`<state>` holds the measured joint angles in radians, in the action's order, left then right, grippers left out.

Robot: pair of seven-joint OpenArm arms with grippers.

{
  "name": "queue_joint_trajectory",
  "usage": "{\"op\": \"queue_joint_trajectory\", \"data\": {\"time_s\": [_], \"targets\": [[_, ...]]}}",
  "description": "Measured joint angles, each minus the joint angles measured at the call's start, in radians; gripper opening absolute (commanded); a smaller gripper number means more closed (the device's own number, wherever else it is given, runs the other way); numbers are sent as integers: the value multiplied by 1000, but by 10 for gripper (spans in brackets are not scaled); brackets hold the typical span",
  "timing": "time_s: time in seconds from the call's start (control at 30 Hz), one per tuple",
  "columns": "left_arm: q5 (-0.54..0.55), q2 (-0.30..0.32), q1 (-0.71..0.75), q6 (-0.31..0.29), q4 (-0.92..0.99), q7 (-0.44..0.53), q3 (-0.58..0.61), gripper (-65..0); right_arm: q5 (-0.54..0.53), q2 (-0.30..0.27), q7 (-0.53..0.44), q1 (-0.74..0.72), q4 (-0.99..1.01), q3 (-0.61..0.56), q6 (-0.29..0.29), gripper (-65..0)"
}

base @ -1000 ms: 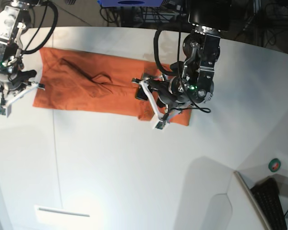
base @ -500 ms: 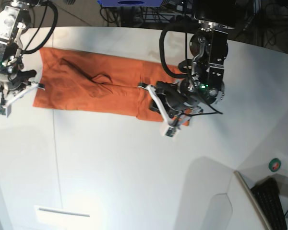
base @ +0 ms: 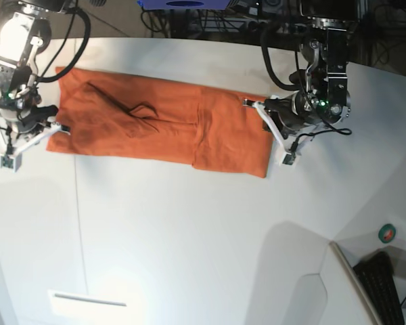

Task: Layout the t-shirt on the table in an organized manner, then fold the t-shirt properly
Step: 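Release the folded end and lift the left gripper away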

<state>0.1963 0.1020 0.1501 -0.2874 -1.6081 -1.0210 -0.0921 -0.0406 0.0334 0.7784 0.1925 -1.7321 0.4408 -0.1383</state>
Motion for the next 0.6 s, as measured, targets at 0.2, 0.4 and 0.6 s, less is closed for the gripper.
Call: {"op": "queue_joint_trajectory", "data": {"time_s": [0.2, 0.4, 0.6], "targets": [[13, -13, -5, -3, 77, 8, 8, -650, -3, 0, 0, 0, 0, -2, 0, -650], [9, -7, 1, -3, 62, 7, -5, -650, -3, 2, 0, 0, 0, 2, 0, -650], [10, 30, 48, 0, -35, 5, -9, -650, -3, 3, 0, -9, 8, 5, 0, -650]]}}
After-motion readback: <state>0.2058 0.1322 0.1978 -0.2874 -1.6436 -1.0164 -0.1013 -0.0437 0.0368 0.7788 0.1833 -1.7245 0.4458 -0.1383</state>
